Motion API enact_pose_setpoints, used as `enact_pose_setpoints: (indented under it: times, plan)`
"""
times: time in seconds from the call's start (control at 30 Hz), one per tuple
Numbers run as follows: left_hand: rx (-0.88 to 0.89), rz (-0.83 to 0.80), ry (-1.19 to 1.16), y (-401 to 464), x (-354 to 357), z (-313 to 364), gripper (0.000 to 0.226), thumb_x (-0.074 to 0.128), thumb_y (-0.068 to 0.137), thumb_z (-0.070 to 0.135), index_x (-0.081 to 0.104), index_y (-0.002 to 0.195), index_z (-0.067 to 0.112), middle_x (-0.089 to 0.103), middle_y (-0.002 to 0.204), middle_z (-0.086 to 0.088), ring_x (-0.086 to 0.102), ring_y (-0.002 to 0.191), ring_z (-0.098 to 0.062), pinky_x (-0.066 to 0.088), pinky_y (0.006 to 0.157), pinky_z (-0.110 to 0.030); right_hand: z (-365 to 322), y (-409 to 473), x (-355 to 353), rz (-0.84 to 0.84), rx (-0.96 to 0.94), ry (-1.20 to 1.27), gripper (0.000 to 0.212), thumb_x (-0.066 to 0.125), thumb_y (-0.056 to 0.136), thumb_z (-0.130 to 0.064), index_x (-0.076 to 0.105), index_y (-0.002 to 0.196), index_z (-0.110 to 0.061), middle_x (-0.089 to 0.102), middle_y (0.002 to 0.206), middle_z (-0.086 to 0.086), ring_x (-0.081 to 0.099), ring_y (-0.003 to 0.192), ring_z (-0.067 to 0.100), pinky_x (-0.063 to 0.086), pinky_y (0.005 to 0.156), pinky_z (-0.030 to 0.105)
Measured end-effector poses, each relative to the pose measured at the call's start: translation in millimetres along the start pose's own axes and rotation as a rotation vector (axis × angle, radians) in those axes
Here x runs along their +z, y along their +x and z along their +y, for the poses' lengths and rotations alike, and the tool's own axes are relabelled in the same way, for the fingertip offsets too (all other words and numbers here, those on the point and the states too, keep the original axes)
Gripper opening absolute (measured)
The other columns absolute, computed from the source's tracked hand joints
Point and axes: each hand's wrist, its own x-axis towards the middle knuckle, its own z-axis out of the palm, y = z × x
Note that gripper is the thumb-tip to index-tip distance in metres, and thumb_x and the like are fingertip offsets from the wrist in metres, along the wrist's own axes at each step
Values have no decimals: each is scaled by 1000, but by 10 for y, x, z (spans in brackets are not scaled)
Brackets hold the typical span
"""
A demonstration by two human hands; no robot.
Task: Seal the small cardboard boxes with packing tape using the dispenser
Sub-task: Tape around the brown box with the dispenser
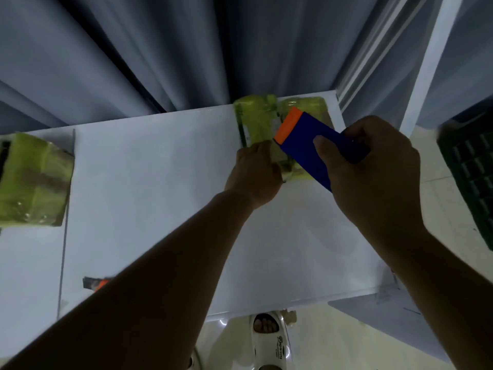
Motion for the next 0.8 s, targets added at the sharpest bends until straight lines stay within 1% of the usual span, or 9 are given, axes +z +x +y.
enact_pose_setpoints:
  times: [0.07,0.1,0.23,0.37,0.43,0.53,0.63,0.73,0.8]
  plan:
    - [-2,19,-29,-75,-124,-103,36,50,96,17,53,132,13,59,126,-13,54,119,-32,53,94,-47,-104,-18,68,-14,-30,-2,28,70,91,-41,48,88,-24,47,72,-23,51,63,-4,42,57,16]
    - [-7,28,-19,-125,-200,-177,36,50,96,18,54,132,13,60,125,-13,56,117,-32,54,93,-46,-168,-32,117,-21,-45,-2,28,70,91,-41,49,88,-23,48,72,-20,52,63,-2,42,56,17]
    - [-31,70,22,-396,-576,-571,39,52,99,23,54,137,16,62,134,-8,57,122,-22,48,100,-34,-488,-106,382,-83,-130,-25,29,70,91,-41,51,84,-20,50,71,-11,51,63,10,34,55,16]
    - [-136,91,96,-767,-1077,-1047,36,53,100,24,57,135,19,60,138,-3,56,126,-19,42,95,-26,-922,-199,707,-201,-228,-50,29,68,92,-44,54,86,-18,56,73,-4,52,64,15,32,56,21]
    - [-178,109,138,-979,-1322,-1267,36,55,100,25,58,135,17,61,137,-3,56,125,-20,43,97,-26,-1164,-274,856,-230,-273,-43,30,68,91,-44,50,86,-20,57,76,-3,52,66,16,28,54,19]
    - [-237,157,178,-1334,-1647,-1572,37,56,99,27,59,134,17,63,135,-3,57,125,-20,45,100,-29,-1539,-445,1090,-280,-338,-35,31,68,90,-46,48,87,-22,58,79,-2,54,70,17,30,54,21]
    - [-278,233,176,-1671,-1909,-1865,36,57,98,27,60,133,17,64,133,-2,58,124,-20,48,103,-33,-1877,-654,1329,-309,-393,-42,32,69,90,-47,46,88,-24,57,81,-4,54,72,16,29,53,18]
    - [-311,292,177,-1989,-2135,-2214,34,58,96,26,62,128,17,68,125,-3,62,117,-23,52,99,-38,-2181,-886,1607,-350,-442,-29,33,70,89,-46,47,87,-23,56,78,-5,52,66,14,28,53,16]
    - [-340,321,175,-2169,-2248,-2465,32,59,94,24,64,124,15,70,120,-5,64,111,-25,54,95,-39,-2371,-1026,1797,-368,-471,-16,33,71,88,-45,48,84,-22,55,74,-5,46,58,7,27,51,17]
